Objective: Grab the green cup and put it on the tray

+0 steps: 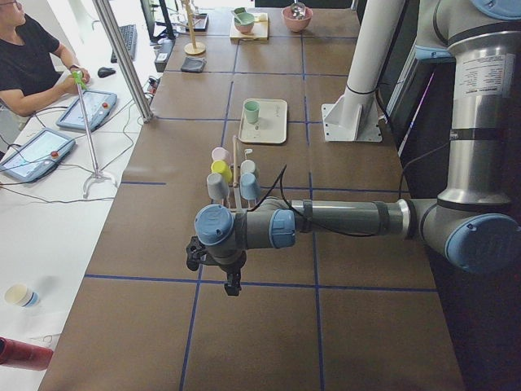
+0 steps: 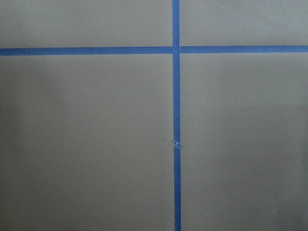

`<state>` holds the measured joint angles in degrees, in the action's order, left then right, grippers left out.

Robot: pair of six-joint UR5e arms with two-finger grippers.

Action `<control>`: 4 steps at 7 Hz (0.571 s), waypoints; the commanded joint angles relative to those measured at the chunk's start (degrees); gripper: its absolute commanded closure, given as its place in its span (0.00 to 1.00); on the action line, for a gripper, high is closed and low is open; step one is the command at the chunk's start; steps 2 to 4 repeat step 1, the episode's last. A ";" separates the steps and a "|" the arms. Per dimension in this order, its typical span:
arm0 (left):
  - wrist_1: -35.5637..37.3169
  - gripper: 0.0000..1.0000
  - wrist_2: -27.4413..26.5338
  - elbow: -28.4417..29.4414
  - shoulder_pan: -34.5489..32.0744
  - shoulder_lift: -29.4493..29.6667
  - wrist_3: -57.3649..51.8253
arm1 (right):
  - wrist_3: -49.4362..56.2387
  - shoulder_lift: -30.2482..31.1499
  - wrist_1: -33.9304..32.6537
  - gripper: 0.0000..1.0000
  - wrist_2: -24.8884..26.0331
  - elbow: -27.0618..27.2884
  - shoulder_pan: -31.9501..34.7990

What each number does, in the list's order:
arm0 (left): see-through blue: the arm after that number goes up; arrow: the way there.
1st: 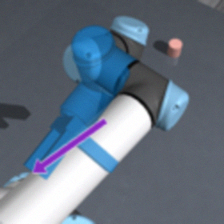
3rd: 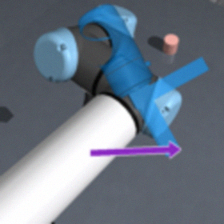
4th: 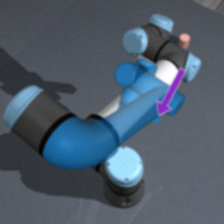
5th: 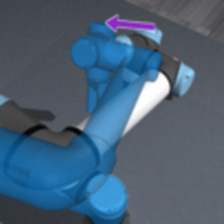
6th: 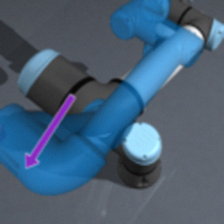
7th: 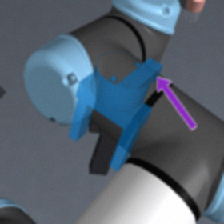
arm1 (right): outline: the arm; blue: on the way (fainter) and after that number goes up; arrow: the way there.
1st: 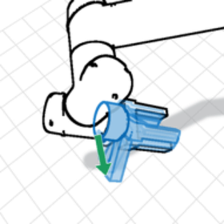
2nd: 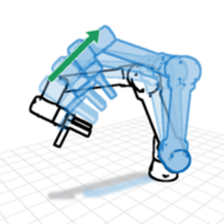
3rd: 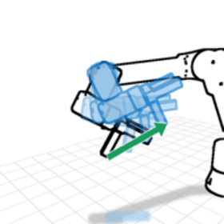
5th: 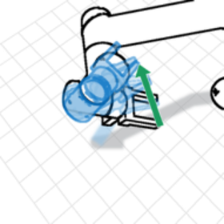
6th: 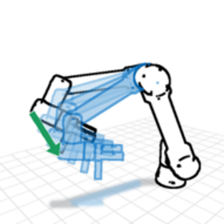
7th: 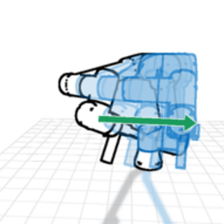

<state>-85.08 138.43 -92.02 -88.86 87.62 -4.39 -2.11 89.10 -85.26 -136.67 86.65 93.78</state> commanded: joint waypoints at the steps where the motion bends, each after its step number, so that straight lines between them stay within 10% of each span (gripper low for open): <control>1: 0.00 0.00 0.00 0.00 0.00 0.09 0.00 | 0.00 0.02 0.00 0.00 0.00 0.01 0.00; 4: 0.00 0.00 0.00 0.00 0.00 0.09 0.00 | 0.00 0.02 0.00 0.00 0.00 0.01 0.00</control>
